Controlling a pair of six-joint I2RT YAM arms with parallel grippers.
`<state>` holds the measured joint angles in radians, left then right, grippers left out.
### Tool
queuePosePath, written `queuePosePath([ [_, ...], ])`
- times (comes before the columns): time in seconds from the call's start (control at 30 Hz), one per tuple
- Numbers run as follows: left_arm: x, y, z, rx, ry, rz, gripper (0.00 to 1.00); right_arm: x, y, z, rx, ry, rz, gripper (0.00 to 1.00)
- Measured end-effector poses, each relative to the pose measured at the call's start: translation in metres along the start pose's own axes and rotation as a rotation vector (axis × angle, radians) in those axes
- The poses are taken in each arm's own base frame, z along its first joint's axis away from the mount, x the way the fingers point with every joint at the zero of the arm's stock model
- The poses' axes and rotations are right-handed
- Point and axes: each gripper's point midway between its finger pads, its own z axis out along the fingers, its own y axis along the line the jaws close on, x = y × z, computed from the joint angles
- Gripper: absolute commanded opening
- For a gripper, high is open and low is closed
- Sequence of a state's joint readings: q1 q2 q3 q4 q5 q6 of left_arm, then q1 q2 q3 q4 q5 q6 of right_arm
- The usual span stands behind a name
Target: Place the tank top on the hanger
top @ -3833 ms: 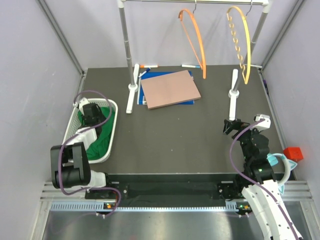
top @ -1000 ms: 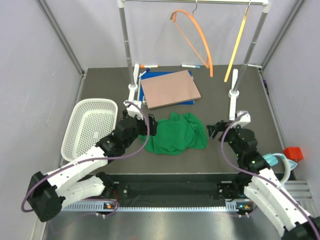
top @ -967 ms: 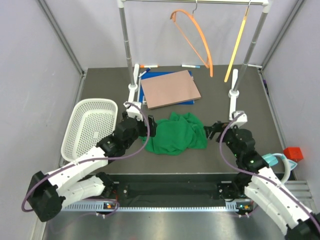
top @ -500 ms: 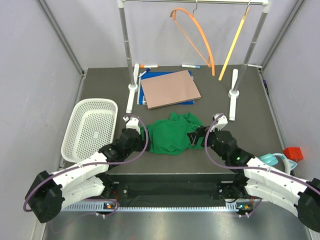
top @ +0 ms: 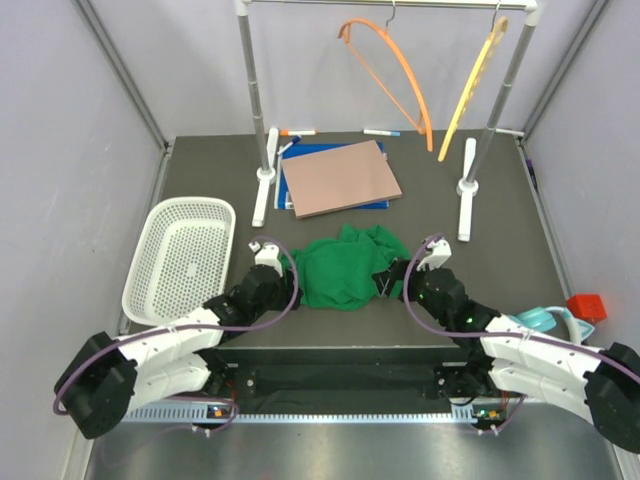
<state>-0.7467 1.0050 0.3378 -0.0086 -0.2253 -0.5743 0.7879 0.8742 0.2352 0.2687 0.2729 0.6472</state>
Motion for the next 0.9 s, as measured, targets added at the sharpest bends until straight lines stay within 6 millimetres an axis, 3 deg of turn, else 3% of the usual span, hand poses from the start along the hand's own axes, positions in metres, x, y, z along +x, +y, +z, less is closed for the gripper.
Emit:
queuePosePath([
  [0.07,0.0,-0.001,0.003,0.004,-0.007,-0.001,0.58,-0.001,0.001,0.0,-0.003,-0.004,0.006,0.95],
  [0.17,-0.002,-0.003,0.007,0.013,-0.022,-0.005,0.09,-0.002,0.002,0.001,-0.004,-0.009,0.015,0.95],
  [0.2,-0.003,-0.004,0.009,0.015,-0.028,-0.005,0.0,-0.002,0.002,0.001,-0.005,-0.009,0.018,0.95],
  [0.37,-0.008,-0.004,0.013,0.012,-0.043,0.03,0.0,0.002,0.002,0.004,-0.004,-0.005,0.036,0.96],
  [0.43,-0.018,-0.007,0.01,0.01,-0.06,0.046,0.0,0.008,-0.002,0.006,0.009,0.012,0.03,0.96],
  [0.57,-0.066,-0.029,-0.008,0.067,-0.175,0.058,0.0,0.019,-0.007,0.013,0.031,0.045,0.019,0.98],
  [0.7,-0.12,-0.051,-0.041,0.123,-0.316,0.056,0.0,0.034,-0.01,0.027,0.045,0.09,0.007,0.99],
  [0.77,-0.136,-0.054,-0.058,0.133,-0.361,0.061,0.0,0.039,-0.003,0.038,0.031,0.113,0.006,0.99],
  [0.9,-0.15,-0.052,-0.079,0.133,-0.402,0.076,0.0,0.039,0.023,0.071,-0.036,0.138,0.015,0.98],
])
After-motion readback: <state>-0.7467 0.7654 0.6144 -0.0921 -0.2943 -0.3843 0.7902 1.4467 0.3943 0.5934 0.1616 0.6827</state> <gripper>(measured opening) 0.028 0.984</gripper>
